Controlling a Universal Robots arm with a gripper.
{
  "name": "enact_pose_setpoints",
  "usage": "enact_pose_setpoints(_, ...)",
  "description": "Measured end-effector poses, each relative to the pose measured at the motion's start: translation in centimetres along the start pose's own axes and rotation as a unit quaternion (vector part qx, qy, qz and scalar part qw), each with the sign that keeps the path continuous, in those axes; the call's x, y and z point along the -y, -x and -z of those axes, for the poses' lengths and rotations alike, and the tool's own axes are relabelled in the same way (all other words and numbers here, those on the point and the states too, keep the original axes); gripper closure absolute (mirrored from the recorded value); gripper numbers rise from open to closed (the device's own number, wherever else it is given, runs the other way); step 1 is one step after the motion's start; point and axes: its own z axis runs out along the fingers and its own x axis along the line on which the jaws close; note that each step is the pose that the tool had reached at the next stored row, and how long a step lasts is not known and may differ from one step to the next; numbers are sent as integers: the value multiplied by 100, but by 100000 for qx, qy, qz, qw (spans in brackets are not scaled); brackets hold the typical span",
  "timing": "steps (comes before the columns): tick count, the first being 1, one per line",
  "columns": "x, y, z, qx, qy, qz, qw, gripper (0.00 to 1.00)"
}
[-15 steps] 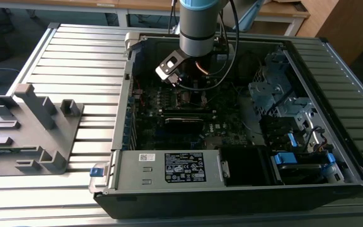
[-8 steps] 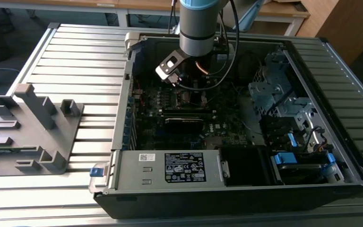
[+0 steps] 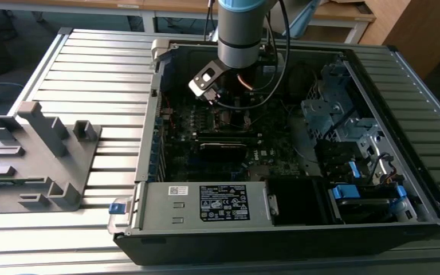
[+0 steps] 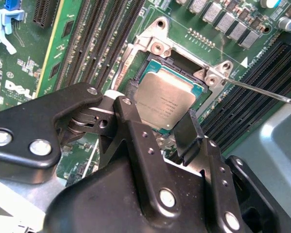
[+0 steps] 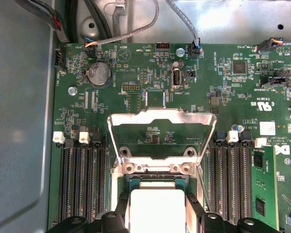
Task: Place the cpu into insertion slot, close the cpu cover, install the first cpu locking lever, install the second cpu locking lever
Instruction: 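Place the cpu into insertion slot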
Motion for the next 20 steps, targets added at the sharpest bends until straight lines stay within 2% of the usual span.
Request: enact_pose_setpoints(20, -7, 0, -17, 12, -6, 0, 100000, 46)
